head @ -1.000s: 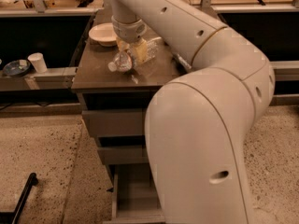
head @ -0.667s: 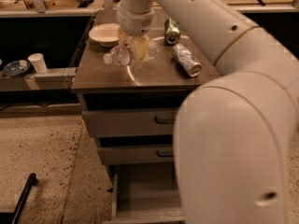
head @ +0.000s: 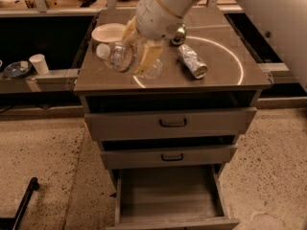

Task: Place water bottle into bottom drawer

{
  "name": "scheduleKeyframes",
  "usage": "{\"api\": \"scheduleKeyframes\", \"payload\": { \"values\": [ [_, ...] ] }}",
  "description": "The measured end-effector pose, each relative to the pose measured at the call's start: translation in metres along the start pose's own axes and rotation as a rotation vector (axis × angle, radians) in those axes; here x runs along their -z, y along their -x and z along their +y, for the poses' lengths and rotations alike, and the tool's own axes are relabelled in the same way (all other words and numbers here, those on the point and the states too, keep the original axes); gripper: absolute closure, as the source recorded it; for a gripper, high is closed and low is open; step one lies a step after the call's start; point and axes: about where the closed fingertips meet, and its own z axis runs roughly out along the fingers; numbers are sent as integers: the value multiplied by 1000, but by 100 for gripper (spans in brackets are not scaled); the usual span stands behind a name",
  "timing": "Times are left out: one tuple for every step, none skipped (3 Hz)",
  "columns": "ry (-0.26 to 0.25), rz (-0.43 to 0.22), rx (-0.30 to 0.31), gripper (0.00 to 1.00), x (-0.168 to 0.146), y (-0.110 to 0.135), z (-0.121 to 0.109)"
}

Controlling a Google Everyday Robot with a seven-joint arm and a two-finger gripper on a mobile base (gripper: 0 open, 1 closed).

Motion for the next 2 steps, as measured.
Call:
{"api": "scheduleKeyframes", "payload": {
  "values": [
    [-8,-135,-189,100,9,4,58],
    [-29,-205,-442,100,12,-35,115]
  ]
}}
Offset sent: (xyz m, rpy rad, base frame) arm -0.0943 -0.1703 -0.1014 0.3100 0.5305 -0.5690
